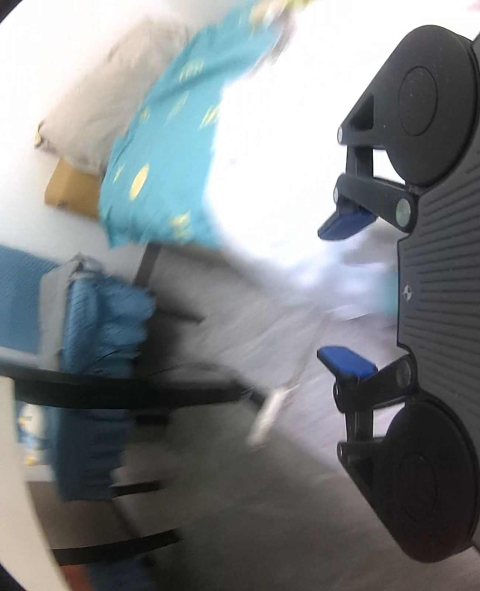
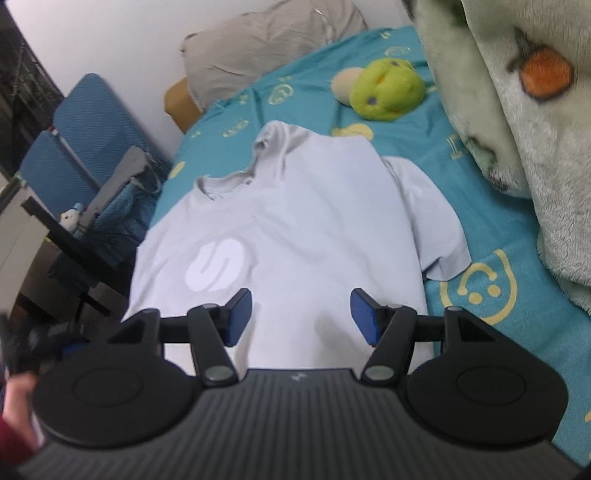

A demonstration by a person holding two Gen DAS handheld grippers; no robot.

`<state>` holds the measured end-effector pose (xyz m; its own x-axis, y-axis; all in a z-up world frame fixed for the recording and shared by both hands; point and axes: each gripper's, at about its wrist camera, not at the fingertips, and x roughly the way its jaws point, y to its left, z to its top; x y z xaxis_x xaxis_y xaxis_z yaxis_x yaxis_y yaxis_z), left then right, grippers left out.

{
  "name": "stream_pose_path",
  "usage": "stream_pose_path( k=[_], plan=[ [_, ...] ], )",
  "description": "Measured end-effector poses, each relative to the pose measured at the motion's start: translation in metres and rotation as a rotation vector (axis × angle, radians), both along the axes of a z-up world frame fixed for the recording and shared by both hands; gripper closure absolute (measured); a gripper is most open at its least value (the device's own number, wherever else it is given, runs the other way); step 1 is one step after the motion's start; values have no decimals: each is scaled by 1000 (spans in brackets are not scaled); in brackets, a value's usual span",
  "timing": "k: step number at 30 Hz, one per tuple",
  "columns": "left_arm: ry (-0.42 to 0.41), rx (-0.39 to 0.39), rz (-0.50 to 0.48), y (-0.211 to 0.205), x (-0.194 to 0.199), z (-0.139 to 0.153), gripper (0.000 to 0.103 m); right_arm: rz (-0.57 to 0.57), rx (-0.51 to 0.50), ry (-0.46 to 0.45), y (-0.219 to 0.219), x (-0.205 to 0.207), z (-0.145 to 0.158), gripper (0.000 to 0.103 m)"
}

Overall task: Fold clothes
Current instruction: 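Smooth the T-shirt body flat with the left gripper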

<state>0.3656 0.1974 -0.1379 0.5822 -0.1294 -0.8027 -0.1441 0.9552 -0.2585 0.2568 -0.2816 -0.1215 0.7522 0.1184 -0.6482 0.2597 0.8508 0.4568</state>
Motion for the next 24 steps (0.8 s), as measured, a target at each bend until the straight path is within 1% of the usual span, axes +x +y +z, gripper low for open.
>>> stream_pose_path(
  k=[3,5,6,9,11,13,14,15,16,17,18,20,21,22,24],
  plan=[
    [118,-82,-46,3,-68,3,28,-5,16,-27,-4,-13,10,40],
    [217,-118,-80,2,-107,0,27,-12,25,-38,-7,-23,14,40],
    [283,-120,-80,1,-123,-3,27,-15,28,-43,-9,-28,16,40],
    [457,-119,-55,-5,-153,-9,30,-27,22,-51,-13,-44,21,40],
    [506,-66,-56,-12,-164,-7,30,-37,20,-52,-15,-54,23,40],
    [538,-13,-88,-20,-170,-3,30,-50,32,-48,-19,-62,23,40],
    [552,3,-96,-22,-172,-2,31,-52,35,-45,-20,-65,23,40],
    [575,11,-95,-23,-174,-2,33,-55,39,-43,-22,-68,22,40],
    [586,20,-106,-27,-176,1,41,-57,42,-41,-23,-71,22,40],
    [591,30,-124,-32,-177,6,44,-59,42,-39,-24,-74,22,40],
    [596,39,-142,-38,-178,11,52,-58,31,-40,-23,-75,22,40],
    [606,59,-177,-48,-180,20,69,-51,3,-41,-20,-76,24,40],
    [611,68,-195,-54,-181,25,92,-48,-4,-43,-19,-77,24,40],
    [615,78,-213,-59,-182,30,101,-45,-9,-44,-18,-78,24,40],
    [625,97,-249,-69,-184,40,102,-40,-9,-47,-17,-78,25,40]
  ],
)
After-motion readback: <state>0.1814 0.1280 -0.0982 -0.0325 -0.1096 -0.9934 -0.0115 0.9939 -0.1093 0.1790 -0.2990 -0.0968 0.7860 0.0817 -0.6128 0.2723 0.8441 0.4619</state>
